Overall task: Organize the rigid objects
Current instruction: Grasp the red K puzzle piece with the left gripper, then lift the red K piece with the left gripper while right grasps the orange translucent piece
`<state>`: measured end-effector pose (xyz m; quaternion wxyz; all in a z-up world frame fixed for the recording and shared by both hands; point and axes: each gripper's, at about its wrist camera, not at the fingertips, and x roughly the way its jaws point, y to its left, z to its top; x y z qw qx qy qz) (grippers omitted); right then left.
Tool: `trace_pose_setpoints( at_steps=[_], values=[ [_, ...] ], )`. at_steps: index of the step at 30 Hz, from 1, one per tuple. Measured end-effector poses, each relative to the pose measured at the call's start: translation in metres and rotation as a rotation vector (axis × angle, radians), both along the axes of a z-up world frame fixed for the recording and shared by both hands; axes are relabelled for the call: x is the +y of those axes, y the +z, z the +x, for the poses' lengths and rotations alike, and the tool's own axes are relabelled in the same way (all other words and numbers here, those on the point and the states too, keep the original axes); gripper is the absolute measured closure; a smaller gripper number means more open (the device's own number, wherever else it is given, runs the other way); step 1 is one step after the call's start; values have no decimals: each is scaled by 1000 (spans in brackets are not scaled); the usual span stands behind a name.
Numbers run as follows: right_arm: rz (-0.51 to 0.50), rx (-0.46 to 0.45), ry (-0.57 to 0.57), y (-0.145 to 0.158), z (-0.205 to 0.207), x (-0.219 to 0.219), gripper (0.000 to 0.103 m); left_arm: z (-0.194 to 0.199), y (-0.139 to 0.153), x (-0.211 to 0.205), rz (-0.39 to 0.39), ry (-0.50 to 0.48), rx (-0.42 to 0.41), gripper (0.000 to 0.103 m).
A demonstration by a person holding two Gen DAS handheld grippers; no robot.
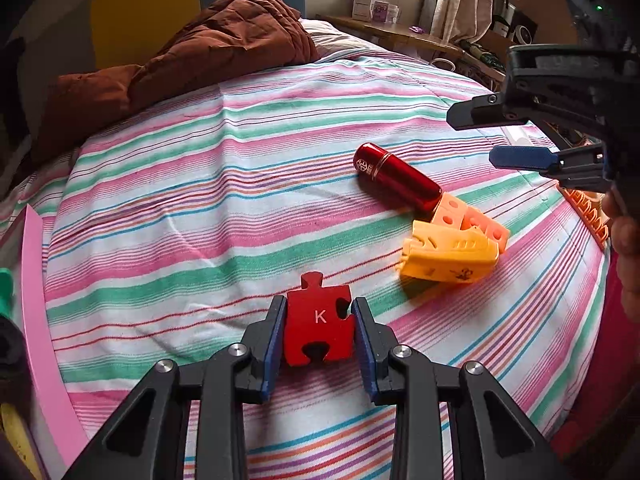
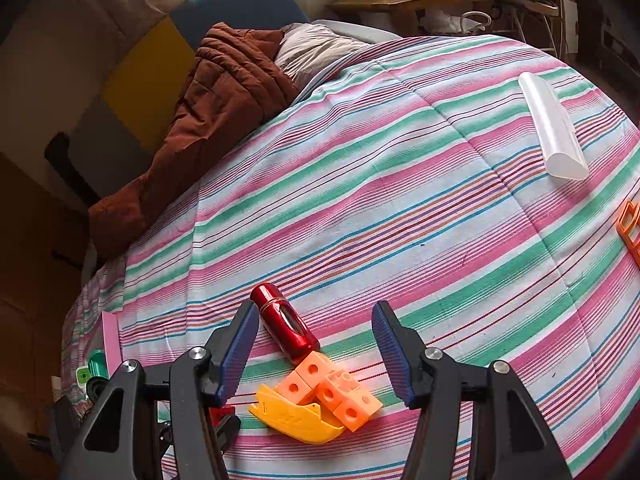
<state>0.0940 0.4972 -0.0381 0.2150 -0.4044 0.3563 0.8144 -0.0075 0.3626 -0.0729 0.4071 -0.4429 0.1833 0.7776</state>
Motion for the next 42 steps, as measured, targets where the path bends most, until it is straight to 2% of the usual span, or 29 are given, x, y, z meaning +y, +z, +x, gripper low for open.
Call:
trace_pose_setpoints(
  at_steps=[12,14,18,21,26,33,37,42],
  values=[
    [10,-71,98,-12,-17,-15,44,17,-1,-43,25,10,17,70],
    [7,-68,127,-12,-19,-20,49,19,-2,-46,28,11,16,70],
    [-92,-22,242,-14,-24,-37,51,22,-2,-53,29,12,9,70],
    [-17,-61,263,-12,-24,-50,51,24,-2,-58,36,16,5,70],
    [-7,-116,284,-19,-24,-60,50,27,-1,-67,48,18,-10,70],
    [-167,-120,419,-32,-21,-91,50,30,0,-77,67,24,-26,70],
    [-127,-131,382,-27,-19,-91,50,31,0,-83,74,25,-29,70],
    [-40,-195,367,-29,-22,-96,50,35,0,-90,83,24,-27,70]
  ],
)
